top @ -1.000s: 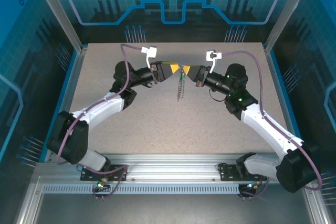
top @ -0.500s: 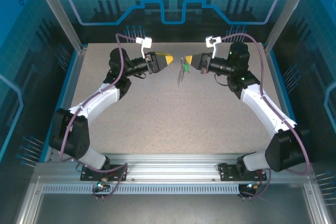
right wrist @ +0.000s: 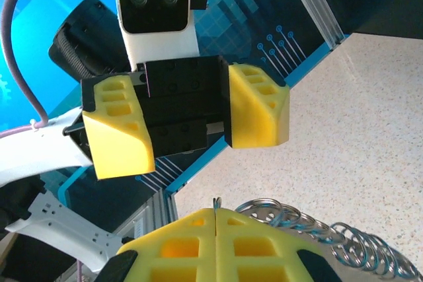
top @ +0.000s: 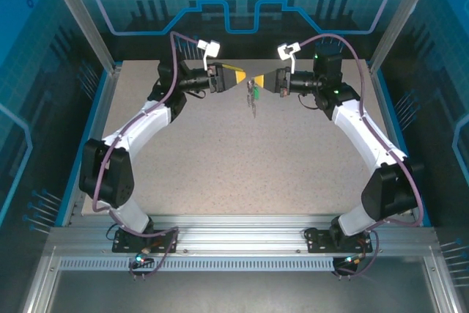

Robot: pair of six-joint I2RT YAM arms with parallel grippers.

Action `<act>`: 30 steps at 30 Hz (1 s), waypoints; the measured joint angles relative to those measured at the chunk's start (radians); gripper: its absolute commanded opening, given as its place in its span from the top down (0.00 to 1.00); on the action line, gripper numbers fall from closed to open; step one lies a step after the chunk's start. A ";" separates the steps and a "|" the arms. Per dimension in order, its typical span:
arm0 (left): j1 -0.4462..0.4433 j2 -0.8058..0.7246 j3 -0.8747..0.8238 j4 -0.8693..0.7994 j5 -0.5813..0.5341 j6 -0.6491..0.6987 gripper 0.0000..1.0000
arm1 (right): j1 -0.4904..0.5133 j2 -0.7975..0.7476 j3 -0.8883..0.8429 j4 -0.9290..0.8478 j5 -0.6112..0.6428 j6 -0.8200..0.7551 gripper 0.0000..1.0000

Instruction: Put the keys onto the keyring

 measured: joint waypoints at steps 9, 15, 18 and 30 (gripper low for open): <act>0.000 0.042 0.023 0.005 0.054 -0.024 0.47 | -0.001 0.013 0.015 -0.029 -0.024 -0.016 1.00; 0.000 0.061 0.024 0.041 0.071 -0.062 0.49 | -0.001 0.024 0.020 -0.035 -0.034 -0.016 1.00; 0.000 0.065 0.024 0.063 0.078 -0.084 0.50 | -0.001 0.028 0.020 -0.037 -0.035 -0.016 1.00; -0.007 0.071 0.026 0.095 0.090 -0.109 0.54 | -0.004 0.033 0.033 -0.036 -0.035 -0.016 1.00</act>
